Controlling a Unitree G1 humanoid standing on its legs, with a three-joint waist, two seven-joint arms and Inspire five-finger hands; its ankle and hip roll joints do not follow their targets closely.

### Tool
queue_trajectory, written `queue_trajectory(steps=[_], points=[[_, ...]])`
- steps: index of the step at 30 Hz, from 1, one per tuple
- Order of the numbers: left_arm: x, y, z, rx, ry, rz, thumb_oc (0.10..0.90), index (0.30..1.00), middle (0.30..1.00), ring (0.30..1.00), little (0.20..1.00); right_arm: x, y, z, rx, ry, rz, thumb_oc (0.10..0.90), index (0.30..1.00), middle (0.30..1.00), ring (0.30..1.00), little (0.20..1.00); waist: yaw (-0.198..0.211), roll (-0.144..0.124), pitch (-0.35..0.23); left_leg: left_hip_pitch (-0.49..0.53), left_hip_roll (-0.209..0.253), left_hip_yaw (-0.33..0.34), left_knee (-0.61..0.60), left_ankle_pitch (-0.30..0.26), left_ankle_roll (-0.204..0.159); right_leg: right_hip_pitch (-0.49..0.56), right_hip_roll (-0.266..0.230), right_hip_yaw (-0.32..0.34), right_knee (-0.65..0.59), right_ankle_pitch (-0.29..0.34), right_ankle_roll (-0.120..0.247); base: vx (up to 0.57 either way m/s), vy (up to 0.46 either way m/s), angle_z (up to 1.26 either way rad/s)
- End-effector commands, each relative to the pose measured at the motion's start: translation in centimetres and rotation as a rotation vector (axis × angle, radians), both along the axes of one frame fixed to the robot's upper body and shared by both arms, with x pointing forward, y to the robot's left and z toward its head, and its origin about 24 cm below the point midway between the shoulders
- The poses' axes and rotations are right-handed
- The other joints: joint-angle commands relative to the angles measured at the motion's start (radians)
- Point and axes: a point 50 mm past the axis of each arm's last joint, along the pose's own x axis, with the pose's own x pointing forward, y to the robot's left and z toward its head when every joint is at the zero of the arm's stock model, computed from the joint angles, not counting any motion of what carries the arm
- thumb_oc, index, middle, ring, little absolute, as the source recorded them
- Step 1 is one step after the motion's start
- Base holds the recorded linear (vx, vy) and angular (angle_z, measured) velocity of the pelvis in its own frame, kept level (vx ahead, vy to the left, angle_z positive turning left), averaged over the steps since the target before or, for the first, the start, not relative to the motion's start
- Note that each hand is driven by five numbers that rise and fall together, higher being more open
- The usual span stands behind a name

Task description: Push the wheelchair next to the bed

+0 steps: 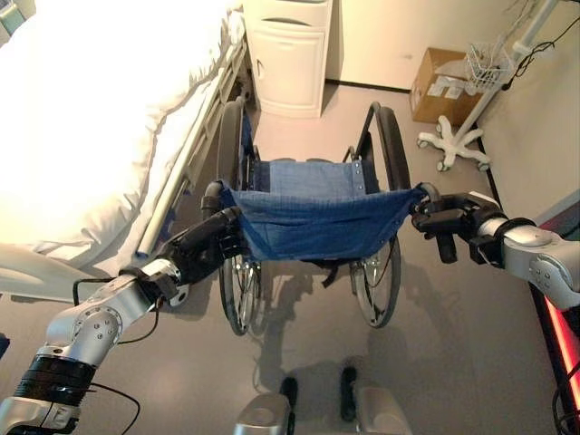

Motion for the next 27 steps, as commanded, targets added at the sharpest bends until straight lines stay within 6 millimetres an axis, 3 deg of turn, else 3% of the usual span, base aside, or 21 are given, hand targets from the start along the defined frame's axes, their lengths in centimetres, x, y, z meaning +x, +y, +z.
queue_trajectory(steps=[1,2,4,5,8,10,13,16,27], points=[[2.8,-3.2,11.4,-0.203,-0.583,-0.106,0.400,0.300,0.300,0.300,0.300,0.3,5.4,3.6,0.113,-0.147,0.386,0.400,0.300,0.300,0.300,0.300,-0.040,0.016,-0.205,-0.036,0.002,0.088,0.196,-0.027,-0.073,0.053,0.057,-0.047,-0.106,0.118,-0.006,0.20,-0.088,0.42],[2.7,-3.2,11.2,-0.212,-0.586,-0.098,0.400,0.300,0.300,0.300,0.300,0.2,5.9,3.7,0.108,-0.150,0.399,0.400,0.300,0.300,0.300,0.300,-0.040,0.016,-0.211,-0.053,0.035,0.096,0.283,0.039,-0.102,0.069,0.070,-0.064,-0.103,0.096,-0.035,0.23,-0.114,0.56],[2.5,-3.2,11.1,-0.216,-0.584,-0.091,0.400,0.300,0.300,0.300,0.300,0.2,6.1,3.7,0.101,-0.150,0.410,0.400,0.300,0.300,0.300,0.300,-0.038,0.014,-0.213,-0.081,0.043,0.090,0.373,0.084,-0.120,0.080,0.074,-0.076,-0.104,0.089,-0.051,0.17,-0.111,0.43],[2.3,-3.0,11.0,-0.219,-0.581,-0.087,0.400,0.300,0.300,0.300,0.300,0.0,6.3,3.7,0.093,-0.149,0.421,0.400,0.300,0.300,0.300,0.300,-0.023,0.006,-0.208,-0.145,0.034,0.077,0.493,0.128,-0.133,0.109,0.072,-0.087,-0.110,0.083,-0.065,0.16,-0.096,0.23],[2.0,-2.9,10.9,-0.218,-0.581,-0.083,0.400,0.300,0.300,0.300,0.300,-0.2,6.4,3.8,0.085,-0.149,0.433,0.400,0.300,0.300,0.300,0.300,-0.009,0.003,-0.200,-0.205,0.020,0.076,0.531,0.130,-0.133,0.139,0.075,-0.096,-0.122,0.081,-0.072,0.15,-0.040,0.06],[1.8,-2.5,10.6,-0.227,-0.578,-0.082,0.400,0.300,0.300,0.300,0.300,-0.4,6.8,4.0,0.069,-0.150,0.434,0.400,0.300,0.300,0.300,0.300,-0.006,0.011,-0.203,-0.181,0.091,0.123,0.292,0.129,-0.134,0.176,0.079,-0.123,-0.149,0.062,-0.066,0.14,0.063,0.13],[1.6,-2.5,10.1,-0.244,-0.572,-0.078,0.400,0.300,0.300,0.300,0.300,-0.3,7.7,3.9,0.064,-0.160,0.441,0.400,0.300,0.300,0.300,0.300,0.014,0.019,-0.198,-0.171,0.110,0.122,0.115,0.170,-0.147,0.217,0.067,-0.140,-0.180,0.051,-0.055,0.09,0.083,0.31],[1.4,-2.5,9.7,-0.237,-0.571,-0.083,0.400,0.300,0.300,0.300,0.300,-0.1,7.7,4.3,0.071,-0.162,0.438,0.400,0.300,0.300,0.300,0.300,0.019,0.022,-0.211,-0.121,0.107,0.121,0.016,0.125,-0.139,0.220,0.053,-0.157,-0.196,0.049,-0.044,0.07,0.070,-0.06],[1.4,-1.9,10.3,-0.229,-0.572,-0.078,0.400,0.300,0.300,0.300,0.300,0.0,7.3,3.4,0.080,-0.156,0.419,0.400,0.300,0.300,0.300,0.300,0.021,0.041,-0.241,-0.064,0.087,0.150,-0.050,0.083,-0.128,0.243,0.038,-0.172,-0.212,0.042,-0.028,0.05,0.053,-0.02]])
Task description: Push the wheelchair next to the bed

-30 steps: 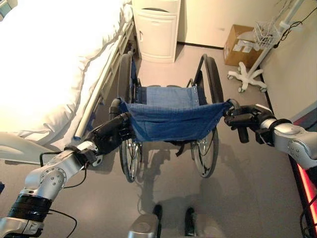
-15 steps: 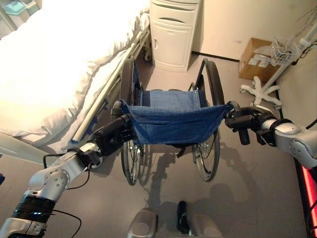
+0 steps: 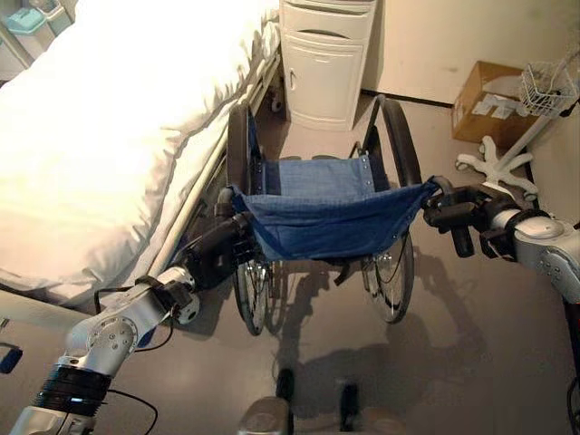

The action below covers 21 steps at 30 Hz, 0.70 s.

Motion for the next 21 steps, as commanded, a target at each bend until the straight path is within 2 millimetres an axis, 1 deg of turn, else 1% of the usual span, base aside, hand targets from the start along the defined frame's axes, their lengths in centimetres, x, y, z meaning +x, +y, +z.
queue_trajectory(steps=[1,10,21], points=[[2.1,-0.1,11.1,-0.159,-0.550,-0.023,0.400,0.300,0.300,0.300,0.300,-0.3,8.3,1.4,0.169,-0.094,0.451,0.400,0.300,0.300,0.300,0.300,0.022,-0.004,-0.211,-0.001,-0.002,0.050,0.095,-0.073,-0.043,-0.062,0.017,-0.027,0.074,0.006,-0.013,0.00,0.000,0.00],[2.3,-0.1,11.2,-0.141,-0.539,0.000,0.400,0.300,0.300,0.300,0.300,-0.3,7.9,1.0,0.184,-0.091,0.417,0.400,0.300,0.300,0.300,0.300,0.019,0.003,-0.213,0.027,0.000,0.057,0.055,-0.070,-0.035,-0.047,0.017,-0.024,0.054,0.011,-0.006,0.00,0.000,-0.01],[2.2,0.1,11.5,-0.128,-0.551,0.025,0.400,0.300,0.300,0.300,0.300,-0.2,7.2,0.9,0.190,-0.106,0.381,0.400,0.300,0.300,0.300,0.300,0.017,0.007,-0.222,0.049,0.006,0.070,0.025,-0.069,-0.037,-0.028,0.019,-0.029,0.028,0.015,-0.003,-0.03,-0.010,-0.01]])
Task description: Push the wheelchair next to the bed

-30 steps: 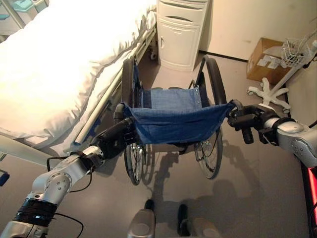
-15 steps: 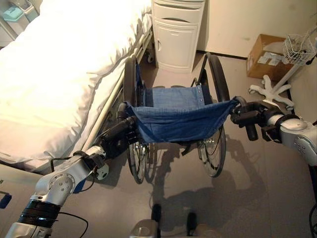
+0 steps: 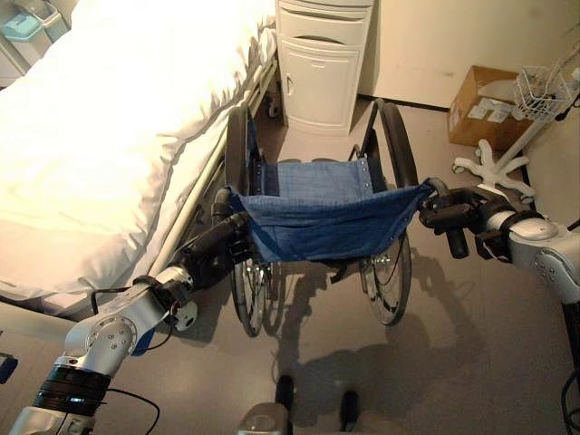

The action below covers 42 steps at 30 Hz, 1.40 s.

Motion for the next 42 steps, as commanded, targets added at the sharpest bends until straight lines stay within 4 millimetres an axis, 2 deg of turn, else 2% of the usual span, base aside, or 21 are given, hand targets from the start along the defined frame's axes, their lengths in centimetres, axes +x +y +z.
queue_trajectory(steps=[1,3,4,6,7,8,9,10,18,23,27,29,30,34,35,37,40,42], points=[[2.2,-0.2,11.6,-0.129,-0.563,-0.008,0.400,0.300,0.300,0.300,0.300,-0.3,6.8,1.5,0.177,-0.122,0.369,0.400,0.300,0.300,0.300,0.300,0.012,0.010,-0.221,-0.003,-0.002,0.055,0.080,-0.075,-0.046,-0.056,0.016,-0.031,0.043,0.014,-0.005,0.00,0.000,0.00],[2.2,-0.2,11.6,-0.122,-0.560,-0.001,0.400,0.300,0.300,0.300,0.300,-0.2,6.6,1.6,0.169,-0.131,0.355,0.413,0.319,0.319,0.319,0.319,0.012,0.011,-0.224,-0.001,0.001,0.060,0.076,-0.073,-0.048,-0.052,0.015,-0.034,0.039,0.014,-0.004,0.00,0.000,0.00],[2.2,-0.2,11.6,-0.120,-0.558,0.001,0.400,0.300,0.300,0.300,0.300,-0.2,6.6,1.6,0.169,-0.132,0.353,0.450,0.375,0.375,0.375,0.375,0.012,0.012,-0.225,0.000,0.001,0.060,0.075,-0.072,-0.048,-0.051,0.015,-0.034,0.038,0.014,-0.004,0.00,0.000,0.00],[2.2,0.0,11.6,-0.118,-0.549,0.013,0.400,0.300,0.300,0.300,0.300,-0.3,6.4,1.7,0.172,-0.133,0.347,0.631,0.646,0.646,0.646,0.646,0.012,0.012,-0.226,0.003,0.002,0.060,0.071,-0.071,-0.048,-0.049,0.016,-0.035,0.035,0.015,-0.004,0.00,0.000,0.00],[2.1,0.0,11.5,-0.115,-0.543,0.022,0.482,0.422,0.422,0.422,0.422,-0.3,6.3,1.7,0.171,-0.136,0.338,0.761,0.841,0.841,0.841,0.841,0.012,0.013,-0.226,0.004,0.002,0.061,0.070,-0.071,-0.048,-0.048,0.015,-0.036,0.034,0.015,-0.003,0.00,0.000,0.00],[2.1,0.1,11.5,-0.113,-0.541,0.025,0.505,0.458,0.458,0.458,0.458,-0.3,6.2,1.7,0.171,-0.138,0.335,0.800,0.900,0.900,0.900,0.900,0.012,0.013,-0.226,0.004,0.003,0.061,0.070,-0.071,-0.048,-0.048,0.015,-0.036,0.034,0.015,-0.003,0.00,0.000,0.00],[2.1,0.2,11.4,-0.113,-0.534,0.038,0.598,0.596,0.596,0.596,0.596,-0.3,6.1,1.7,0.174,-0.140,0.326,0.800,0.900,0.900,0.900,0.900,0.011,0.013,-0.225,0.005,0.003,0.062,0.069,-0.071,-0.049,-0.047,0.015,-0.036,0.032,0.015,-0.003,0.00,0.000,0.00],[2.2,0.4,11.2,-0.114,-0.526,0.050,0.800,0.900,0.900,0.900,0.900,-0.3,5.9,1.6,0.178,-0.143,0.313,0.800,0.900,0.900,0.900,0.900,0.011,0.014,-0.225,0.007,0.004,0.063,0.065,-0.071,-0.049,-0.045,0.015,-0.037,0.029,0.016,-0.002,0.00,0.000,0.00],[1.8,2.0,11.4,-0.077,-0.527,0.132,0.800,0.900,0.900,0.900,0.900,-0.7,4.3,2.2,0.148,-0.188,0.254,0.800,0.900,0.900,0.900,0.900,0.005,0.014,-0.234,0.019,0.006,0.074,0.044,-0.071,-0.048,-0.041,0.016,-0.038,0.018,0.016,0.002,-0.01,0.005,-0.03],[1.0,3.8,12.2,0.022,-0.572,0.225,0.800,0.900,0.900,0.900,0.900,-1.4,2.1,3.4,0.095,-0.261,0.175,0.800,0.900,0.900,0.900,0.900,-0.005,0.016,-0.235,0.024,0.008,0.086,0.037,-0.073,-0.046,-0.044,0.018,-0.033,0.021,0.012,0.004,0.00,0.000,0.00],[-0.3,6.5,12.9,0.185,-0.601,0.333,0.800,0.900,0.900,0.900,0.900,-2.7,-1.1,4.4,0.044,-0.307,0.078,0.800,0.900,0.900,0.900,0.900,-0.016,0.017,-0.236,0.028,0.011,0.095,0.028,-0.074,-0.044,-0.048,0.022,-0.028,0.025,0.008,0.005,-0.01,0.005,-0.02],[-1.5,8.5,13.3,0.295,-0.613,0.403,0.800,0.900,0.900,0.900,0.900,-3.9,-3.3,4.9,0.019,-0.329,0.007,0.800,0.900,0.900,0.900,0.900,-0.020,0.016,-0.237,0.026,0.011,0.097,0.023,-0.076,-0.043,-0.053,0.024,-0.024,0.025,0.006,0.006,-0.02,0.004,-0.06],[-1.7,8.7,13.4,0.300,-0.612,0.410,0.800,0.900,0.900,0.900,0.900,-4.0,-3.6,4.9,0.018,-0.332,0.000,0.800,0.900,0.900,0.900,0.900,-0.021,0.016,-0.237,0.027,0.011,0.097,0.023,-0.076,-0.043,-0.052,0.024,-0.024,0.026,0.005,0.006,-0.05,0.002,-0.07],[-3.9,11.4,13.7,0.335,-0.620,0.510,0.800,0.900,0.900,0.900,0.900,-6.2,-7.1,5.6,0.009,-0.400,-0.139,0.800,0.900,0.900,0.900,0.900,-0.034,0.017,-0.232,0.031,0.015,0.107,0.018,-0.081,-0.042,-0.056,0.028,-0.020,0.027,0.001,0.008,-0.01,0.004,-0.04],[-3.9,11.4,13.7,0.337,-0.621,0.511,0.800,0.900,0.900,0.900,0.900,-6.3,-7.3,5.6,0.009,-0.403,-0.143,0.800,0.900,0.900,0.900,0.900,-0.034,0.016,-0.232,0.032,0.015,0.107,0.018,-0.081,-0.042,-0.056,0.029,-0.020,0.027,0.001,0.008,-0.02,0.002,-0.04],[-4.9,12.5,14.0,0.376,-0.614,0.546,0.800,0.900,0.900,0.900,0.900,-7.4,-9.0,6.0,0.005,-0.433,-0.214,0.800,0.900,0.900,0.900,0.900,-0.039,0.016,-0.234,0.034,0.017,0.111,0.010,-0.081,-0.041,-0.057,0.030,-0.019,0.025,0.000,0.011,-0.01,-0.002,-0.09],[-5.2,12.5,14.1,0.318,-0.627,0.512,0.800,0.900,0.900,0.900,0.900,-8.2,-10.1,6.1,0.016,-0.453,-0.268,0.800,0.900,0.900,0.900,0.900,-0.041,0.015,-0.235,0.034,0.016,0.110,0.007,-0.082,-0.040,-0.058,0.030,-0.018,0.024,-0.002,0.012,0.00,-0.002,-0.02],[-5.9,12.8,13.9,0.338,-0.630,0.554,0.800,0.900,0.900,0.900,0.900,-8.9,-10.9,5.7,0.029,-0.463,-0.309,0.800,0.900,0.900,0.900,0.900,-0.039,0.016,-0.235,0.031,0.016,0.109,0.006,-0.083,-0.040,-0.060,0.031,-0.016,0.022,-0.003,0.012,0.00,0.000,0.00]])
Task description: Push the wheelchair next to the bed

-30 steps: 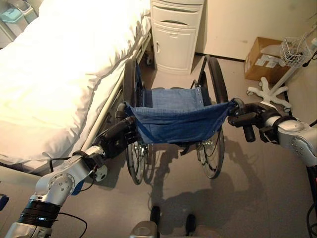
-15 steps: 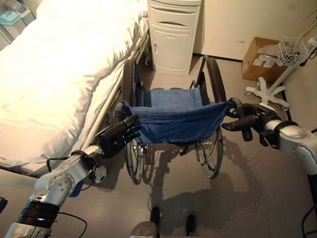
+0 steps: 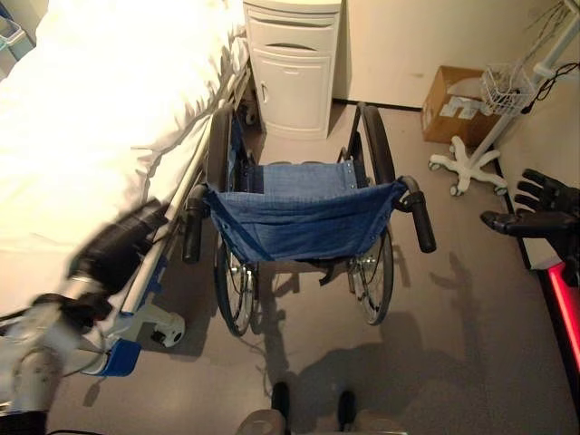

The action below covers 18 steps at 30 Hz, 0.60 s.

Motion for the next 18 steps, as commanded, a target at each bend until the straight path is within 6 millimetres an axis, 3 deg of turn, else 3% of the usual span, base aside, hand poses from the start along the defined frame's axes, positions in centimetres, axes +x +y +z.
queue_trajectory(steps=[1,7,10,11,14,15,17,18], points=[[-1.0,1.8,6.7,0.143,-0.273,0.071,0.800,0.900,0.900,0.900,0.900,-0.6,-1.9,4.2,-0.140,-0.182,-0.092,0.800,0.900,0.900,0.900,0.900,0.007,0.028,-0.191,0.011,0.002,0.060,0.020,-0.080,-0.053,-0.059,0.023,-0.023,0.022,-0.006,0.016,0.00,0.000,0.00],[-1.8,2.9,6.0,0.169,-0.223,0.125,0.800,0.900,0.900,0.900,0.900,-1.6,-2.8,2.9,-0.078,-0.171,-0.181,0.800,0.900,0.900,0.900,0.900,0.004,0.032,-0.191,0.006,0.003,0.058,0.018,-0.077,-0.055,-0.063,0.023,-0.022,0.023,-0.008,0.017,0.00,-0.001,-0.01],[-1.8,2.5,2.9,0.074,-0.121,0.055,0.800,0.900,0.900,0.900,0.900,-2.5,-4.0,0.7,-0.027,-0.167,-0.311,0.800,0.900,0.900,0.900,0.900,0.002,0.034,-0.189,0.003,0.005,0.057,0.014,-0.075,-0.055,-0.068,0.023,-0.022,0.023,-0.007,0.021,0.00,0.000,0.00],[-1.8,2.4,2.7,0.068,-0.117,0.051,0.800,0.900,0.900,0.900,0.900,-2.7,-4.1,0.5,-0.026,-0.168,-0.316,0.800,0.900,0.900,0.900,0.900,0.002,0.035,-0.190,0.003,0.005,0.057,0.014,-0.075,-0.055,-0.068,0.023,-0.022,0.022,-0.007,0.021,0.00,0.000,0.00],[-4.0,2.3,-2.8,-0.118,0.011,0.036,0.800,0.900,0.900,0.900,0.900,-7.2,-6.5,-3.9,0.076,-0.176,-0.519,0.800,0.900,0.900,0.900,0.900,-0.010,0.040,-0.184,-0.002,0.006,0.058,0.013,-0.075,-0.051,-0.077,0.025,-0.013,0.025,-0.008,0.024,0.01,0.013,0.06],[-4.2,2.3,-3.4,-0.130,0.024,0.038,0.800,0.900,0.900,0.900,0.900,-7.8,-6.6,-4.7,0.097,-0.173,-0.538,0.800,0.900,0.900,0.900,0.900,-0.010,0.041,-0.185,-0.002,0.006,0.059,0.012,-0.075,-0.051,-0.078,0.026,-0.012,0.026,-0.008,0.025,0.00,0.000,0.00],[-6.0,2.6,-8.2,-0.240,0.127,0.113,0.800,0.900,0.900,0.900,0.900,-11.2,-7.0,-10.7,0.315,-0.151,-0.682,0.800,0.900,0.900,0.900,0.900,-0.022,0.046,-0.179,-0.004,0.008,0.066,0.011,-0.076,-0.048,-0.086,0.027,-0.010,0.030,-0.009,0.028,-0.03,0.022,0.00],[-6.2,2.6,-8.7,-0.258,0.147,0.120,0.800,0.900,0.900,0.900,0.900,-11.5,-7.0,-11.3,0.335,-0.142,-0.705,0.800,0.900,0.900,0.900,0.900,-0.022,0.046,-0.178,-0.004,0.008,0.067,0.012,-0.076,-0.048,-0.087,0.028,-0.009,0.031,-0.010,0.028,-0.03,0.017,-0.05]])
